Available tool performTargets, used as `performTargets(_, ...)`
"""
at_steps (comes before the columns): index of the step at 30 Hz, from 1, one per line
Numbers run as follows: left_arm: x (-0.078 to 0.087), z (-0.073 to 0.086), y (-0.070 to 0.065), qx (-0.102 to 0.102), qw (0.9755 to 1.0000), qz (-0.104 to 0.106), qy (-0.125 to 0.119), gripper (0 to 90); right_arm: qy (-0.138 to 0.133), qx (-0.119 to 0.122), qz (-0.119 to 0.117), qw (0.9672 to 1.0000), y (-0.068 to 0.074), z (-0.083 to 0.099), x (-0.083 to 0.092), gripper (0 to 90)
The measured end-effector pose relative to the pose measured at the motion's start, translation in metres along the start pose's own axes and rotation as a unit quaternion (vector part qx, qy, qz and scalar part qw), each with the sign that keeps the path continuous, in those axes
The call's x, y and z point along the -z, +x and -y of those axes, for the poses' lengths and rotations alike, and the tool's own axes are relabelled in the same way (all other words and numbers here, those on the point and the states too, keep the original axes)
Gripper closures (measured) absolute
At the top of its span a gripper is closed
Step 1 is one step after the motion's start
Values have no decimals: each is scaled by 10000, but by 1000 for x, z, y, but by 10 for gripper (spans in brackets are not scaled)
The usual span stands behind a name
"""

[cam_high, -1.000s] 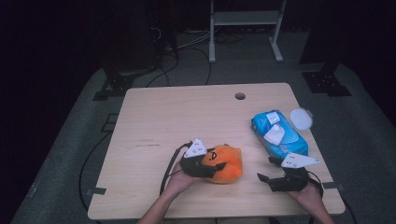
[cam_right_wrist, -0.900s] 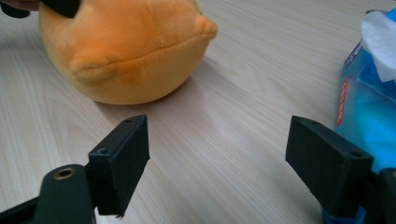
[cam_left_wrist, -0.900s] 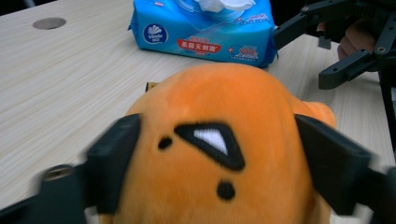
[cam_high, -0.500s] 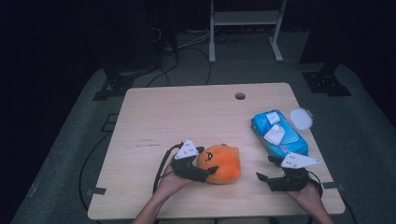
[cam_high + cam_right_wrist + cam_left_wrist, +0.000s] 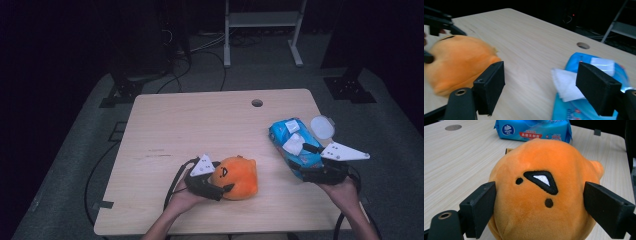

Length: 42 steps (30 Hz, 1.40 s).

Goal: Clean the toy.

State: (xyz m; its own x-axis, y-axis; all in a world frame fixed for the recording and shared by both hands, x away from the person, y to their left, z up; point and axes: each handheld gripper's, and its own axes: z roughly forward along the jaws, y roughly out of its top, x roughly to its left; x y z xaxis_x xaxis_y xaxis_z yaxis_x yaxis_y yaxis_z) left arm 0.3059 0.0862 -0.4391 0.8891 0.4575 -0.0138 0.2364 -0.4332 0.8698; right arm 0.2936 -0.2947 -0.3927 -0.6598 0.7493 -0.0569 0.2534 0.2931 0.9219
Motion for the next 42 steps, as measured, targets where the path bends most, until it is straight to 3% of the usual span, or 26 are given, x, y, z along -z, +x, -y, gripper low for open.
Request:
performTargets(7, 2, 2, 0, -11, 10000, 17, 40, 127, 34, -34, 215, 9998, -23, -14, -2, 239)
performTargets(9, 2, 3, 0, 3, 10000, 12, 23, 126, 196, -15, 353, 9992, -31, -17, -7, 243)
performTargets(16, 1, 2, -2, -26, 9999, -10, 105, 117, 517, -62, 301, 9982, -42, -11, -30, 278)
performTargets(22, 1, 3, -1, -4, 9999, 36, 109, 117, 847, -132, 421, 9954, -54, -3, -47, 325)
performTargets(26, 2, 5, -1, -10, 9999, 43, 113, 115, 1035, -238, 507, 9931, -60, 2, -57, 394)
performTargets(28, 3, 6, -1, -27, 9999, 53, 144, 114, 1127, -296, 540, 9917, -62, 6, -60, 472)
performTargets(31, 3, 6, -1, -37, 9999, 49, 144, 113, 1261, -179, 613, 9900, -60, 10, -63, 588)
performTargets(37, 3, 7, -2, -49, 9999, 33, 135, 108, 1243, -391, 686, 9891, -64, 17, -61, 738)
performTargets(42, 3, 7, -2, -63, 9999, 36, 134, 108, 1187, -358, 805, 9890, -65, 14, -57, 822)
